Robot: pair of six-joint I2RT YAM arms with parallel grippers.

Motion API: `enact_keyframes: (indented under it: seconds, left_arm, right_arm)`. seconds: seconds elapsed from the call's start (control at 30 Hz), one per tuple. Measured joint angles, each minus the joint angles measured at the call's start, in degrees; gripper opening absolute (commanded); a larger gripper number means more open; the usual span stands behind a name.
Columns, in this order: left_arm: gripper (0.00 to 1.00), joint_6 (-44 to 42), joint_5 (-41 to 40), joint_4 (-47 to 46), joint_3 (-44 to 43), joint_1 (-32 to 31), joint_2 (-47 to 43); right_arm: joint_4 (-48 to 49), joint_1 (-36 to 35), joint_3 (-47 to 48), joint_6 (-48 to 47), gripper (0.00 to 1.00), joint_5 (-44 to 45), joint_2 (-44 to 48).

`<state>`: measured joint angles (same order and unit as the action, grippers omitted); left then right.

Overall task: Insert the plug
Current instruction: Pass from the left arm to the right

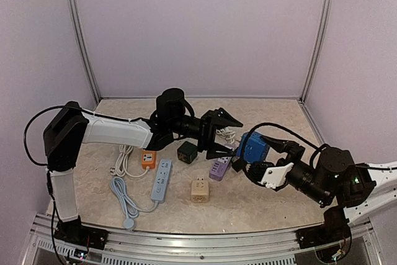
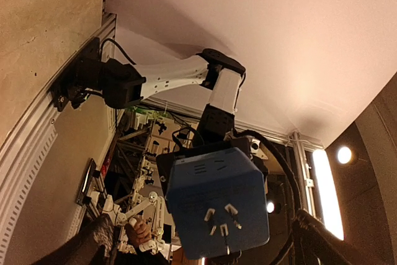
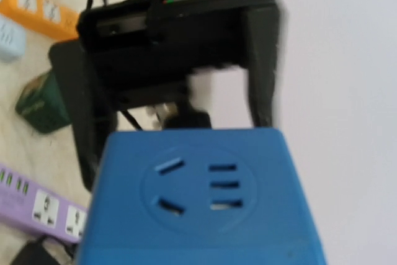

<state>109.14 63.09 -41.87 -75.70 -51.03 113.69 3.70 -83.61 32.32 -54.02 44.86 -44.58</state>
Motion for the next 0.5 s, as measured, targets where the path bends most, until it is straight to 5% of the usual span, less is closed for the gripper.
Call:
enact_keyframes:
  seconds: [0.3,0.5]
  left_arm:
    - [0.99,-9.07,-4.11,7.82,2.21,4.57,-3.82]
    - [0.99,-27.63,-15.17,37.66,-1.97,4.0,-6.03]
  right_arm:
    - [-3.78,0.0,5.6,9.51,0.0,0.07,2.91]
    - [-5.49,0.0,9.55,15.8,0.0,2.8,3.06]
